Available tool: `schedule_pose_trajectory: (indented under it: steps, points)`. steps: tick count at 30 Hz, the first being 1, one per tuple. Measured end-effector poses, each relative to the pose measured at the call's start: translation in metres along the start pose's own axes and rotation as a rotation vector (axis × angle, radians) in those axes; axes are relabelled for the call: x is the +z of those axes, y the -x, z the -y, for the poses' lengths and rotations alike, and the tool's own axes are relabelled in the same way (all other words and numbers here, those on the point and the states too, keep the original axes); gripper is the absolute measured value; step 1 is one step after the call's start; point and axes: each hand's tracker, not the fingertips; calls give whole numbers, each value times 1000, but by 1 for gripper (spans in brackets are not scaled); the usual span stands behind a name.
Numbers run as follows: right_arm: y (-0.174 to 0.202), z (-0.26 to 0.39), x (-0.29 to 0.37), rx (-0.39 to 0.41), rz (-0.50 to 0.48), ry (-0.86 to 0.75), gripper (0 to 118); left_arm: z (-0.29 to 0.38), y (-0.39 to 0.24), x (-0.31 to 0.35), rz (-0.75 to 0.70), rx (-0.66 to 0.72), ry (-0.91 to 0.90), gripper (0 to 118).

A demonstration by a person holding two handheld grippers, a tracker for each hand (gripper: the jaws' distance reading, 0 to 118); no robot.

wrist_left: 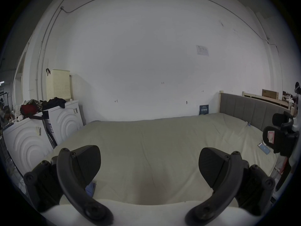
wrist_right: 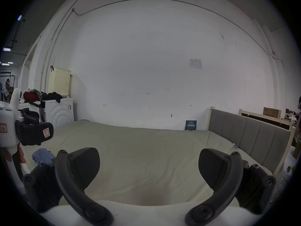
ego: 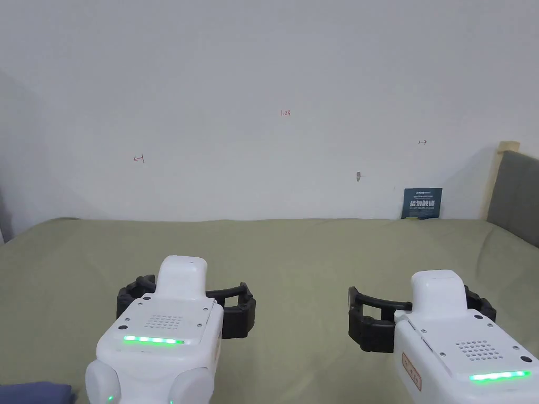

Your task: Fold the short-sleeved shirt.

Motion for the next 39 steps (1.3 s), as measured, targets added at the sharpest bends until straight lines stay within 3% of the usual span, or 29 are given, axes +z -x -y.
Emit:
schedule_pose_trajectory:
  steps: [8, 17, 21, 24, 30, 39]
  points:
    - [-4, -4, 0, 1, -3, 1, 118, -6, -8, 10, 27, -17, 10, 118]
    - [-6, -5, 5, -17, -2, 1, 118, -9, -13, 11, -94, -33, 4, 118]
    - [-6, -6, 6, -19, -3, 3, 118, -15, -7, 13, -54, 23, -14, 118]
    - [-6, -8, 7, -17, -3, -2, 118, -18, -2, 22, 69, 15, 2, 118]
    - [-7, -11, 8, -21, -1, -3, 118, -15, -9, 25, 8, -21, -46, 118]
    - [-5, -10, 9, -15, -2, -4, 118, -13, -1, 24, 41, 13, -36, 118]
